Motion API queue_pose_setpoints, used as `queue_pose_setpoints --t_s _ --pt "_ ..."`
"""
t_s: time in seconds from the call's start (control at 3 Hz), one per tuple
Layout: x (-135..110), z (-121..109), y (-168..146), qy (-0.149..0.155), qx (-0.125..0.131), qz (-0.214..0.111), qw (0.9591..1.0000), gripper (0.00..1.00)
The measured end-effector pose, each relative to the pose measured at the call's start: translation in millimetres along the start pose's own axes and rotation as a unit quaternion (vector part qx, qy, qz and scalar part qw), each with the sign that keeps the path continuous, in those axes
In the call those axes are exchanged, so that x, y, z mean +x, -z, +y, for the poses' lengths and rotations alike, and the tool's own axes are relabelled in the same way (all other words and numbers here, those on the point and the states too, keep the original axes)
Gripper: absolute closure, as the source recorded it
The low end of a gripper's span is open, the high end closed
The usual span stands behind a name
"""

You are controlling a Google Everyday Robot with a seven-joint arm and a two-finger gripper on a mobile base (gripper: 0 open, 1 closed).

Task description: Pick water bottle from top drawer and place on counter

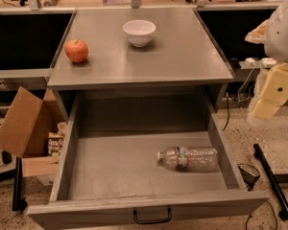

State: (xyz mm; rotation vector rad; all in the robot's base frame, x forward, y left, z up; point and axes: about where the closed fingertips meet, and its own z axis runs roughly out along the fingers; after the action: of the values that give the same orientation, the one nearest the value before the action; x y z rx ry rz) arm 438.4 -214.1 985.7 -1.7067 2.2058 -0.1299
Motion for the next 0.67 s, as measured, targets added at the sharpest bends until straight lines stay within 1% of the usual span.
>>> queue_pose_setpoints --t_s 0.33,0.67 --pt "0 0 0 0.000 0.000 0.000 1.0000 0.00" --pt "-5 3 -15 0.027 0.001 -0.004 0.9996 0.00"
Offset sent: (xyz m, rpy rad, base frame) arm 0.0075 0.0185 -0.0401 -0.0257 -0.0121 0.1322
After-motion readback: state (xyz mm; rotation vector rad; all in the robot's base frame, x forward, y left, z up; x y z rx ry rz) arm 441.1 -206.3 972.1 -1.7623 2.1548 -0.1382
